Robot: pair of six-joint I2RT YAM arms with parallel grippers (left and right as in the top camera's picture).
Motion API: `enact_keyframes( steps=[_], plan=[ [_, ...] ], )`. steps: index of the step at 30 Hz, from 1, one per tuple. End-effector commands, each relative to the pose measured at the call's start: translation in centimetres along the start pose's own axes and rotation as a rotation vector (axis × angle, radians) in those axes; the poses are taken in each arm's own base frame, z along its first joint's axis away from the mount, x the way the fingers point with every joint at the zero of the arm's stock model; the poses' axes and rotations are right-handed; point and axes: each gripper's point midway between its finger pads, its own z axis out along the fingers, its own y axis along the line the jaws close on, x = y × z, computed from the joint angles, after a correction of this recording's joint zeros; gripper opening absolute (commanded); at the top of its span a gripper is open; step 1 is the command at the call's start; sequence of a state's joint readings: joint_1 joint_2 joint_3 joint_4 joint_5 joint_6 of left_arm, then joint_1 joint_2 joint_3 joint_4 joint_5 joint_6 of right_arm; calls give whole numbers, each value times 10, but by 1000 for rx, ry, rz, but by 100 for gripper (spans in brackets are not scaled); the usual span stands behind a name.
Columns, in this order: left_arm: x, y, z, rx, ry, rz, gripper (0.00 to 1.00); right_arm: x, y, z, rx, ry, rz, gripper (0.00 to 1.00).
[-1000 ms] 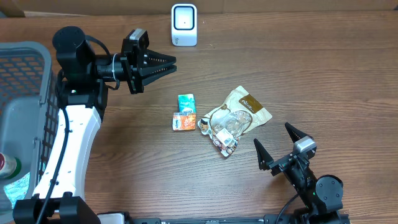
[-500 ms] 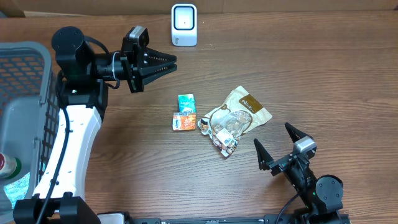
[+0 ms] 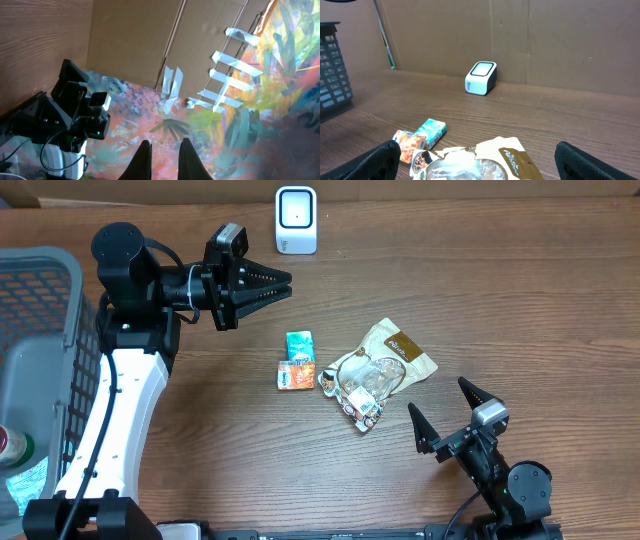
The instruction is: Scan the item barcode
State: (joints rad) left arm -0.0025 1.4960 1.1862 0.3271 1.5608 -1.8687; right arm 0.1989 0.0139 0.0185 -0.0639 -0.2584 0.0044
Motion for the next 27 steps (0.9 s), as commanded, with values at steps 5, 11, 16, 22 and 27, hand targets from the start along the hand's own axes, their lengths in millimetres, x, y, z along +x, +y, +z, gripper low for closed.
enact_keyframes(
  steps=[5, 11, 16, 22, 27],
  plan=[
    [7, -3, 2, -7, 22, -20, 4, 2, 0, 0, -2, -5, 2, 100],
    [7, -3, 2, -7, 23, -19, 4, 2, 0, 0, -2, -5, 2, 100],
    [7, -3, 2, -7, 23, -19, 4, 2, 0, 0, -2, -5, 2, 100],
    [7, -3, 2, -7, 23, -19, 25, 2, 0, 0, -2, -5, 2, 100],
    [7, -4, 2, -7, 23, -8, 4, 2, 0, 0, -2, -5, 2, 100]
  ],
)
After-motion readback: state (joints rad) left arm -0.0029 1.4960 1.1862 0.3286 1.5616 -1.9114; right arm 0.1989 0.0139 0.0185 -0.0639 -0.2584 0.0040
